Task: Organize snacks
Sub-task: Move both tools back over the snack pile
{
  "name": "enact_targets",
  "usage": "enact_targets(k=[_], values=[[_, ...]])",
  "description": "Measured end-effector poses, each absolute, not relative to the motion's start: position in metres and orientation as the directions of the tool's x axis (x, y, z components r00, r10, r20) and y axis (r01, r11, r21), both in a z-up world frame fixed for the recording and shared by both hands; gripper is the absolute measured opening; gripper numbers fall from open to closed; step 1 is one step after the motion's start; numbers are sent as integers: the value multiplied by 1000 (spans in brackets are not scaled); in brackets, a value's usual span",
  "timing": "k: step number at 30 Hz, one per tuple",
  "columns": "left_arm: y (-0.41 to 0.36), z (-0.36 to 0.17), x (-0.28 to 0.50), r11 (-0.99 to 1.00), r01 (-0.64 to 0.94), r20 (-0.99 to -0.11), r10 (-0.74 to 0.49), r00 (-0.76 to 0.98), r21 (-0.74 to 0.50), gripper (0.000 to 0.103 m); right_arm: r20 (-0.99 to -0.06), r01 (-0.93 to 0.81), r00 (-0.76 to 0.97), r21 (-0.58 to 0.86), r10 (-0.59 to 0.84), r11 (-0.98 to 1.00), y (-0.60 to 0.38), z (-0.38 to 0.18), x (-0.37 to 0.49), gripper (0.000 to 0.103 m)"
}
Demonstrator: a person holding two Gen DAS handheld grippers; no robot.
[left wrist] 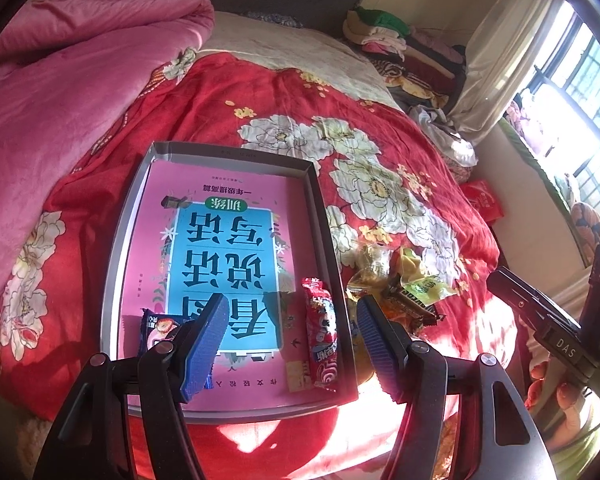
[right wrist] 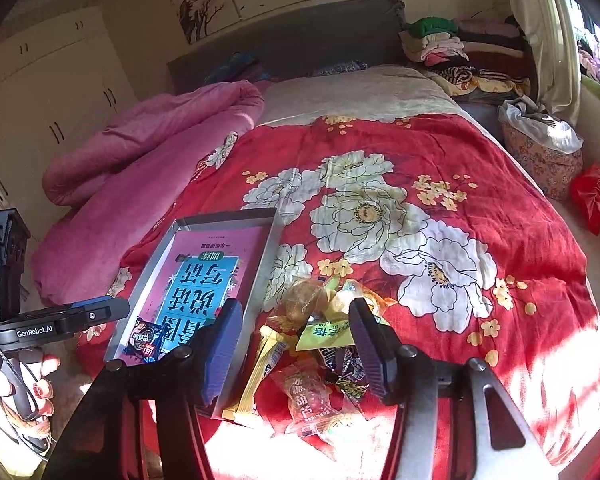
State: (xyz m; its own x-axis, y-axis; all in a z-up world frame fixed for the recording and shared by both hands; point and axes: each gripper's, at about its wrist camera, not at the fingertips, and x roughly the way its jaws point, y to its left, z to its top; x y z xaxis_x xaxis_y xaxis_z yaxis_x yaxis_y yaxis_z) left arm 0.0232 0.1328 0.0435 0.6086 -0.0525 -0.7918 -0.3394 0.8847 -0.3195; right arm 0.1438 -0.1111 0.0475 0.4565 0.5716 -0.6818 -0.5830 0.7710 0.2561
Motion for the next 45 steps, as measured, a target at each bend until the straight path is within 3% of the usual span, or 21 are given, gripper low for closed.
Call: enact_targets(k=[30, 45], values=[[74, 39, 70, 933, -227, -829, -113, 548, -277, 68, -692, -495, 474, 303, 545, 815, -157, 32, 164, 56], [66, 19, 96, 935, -226, -858, -130, 498, -273, 68, -724, -538, 427, 277, 541, 796, -133, 13, 173, 58]])
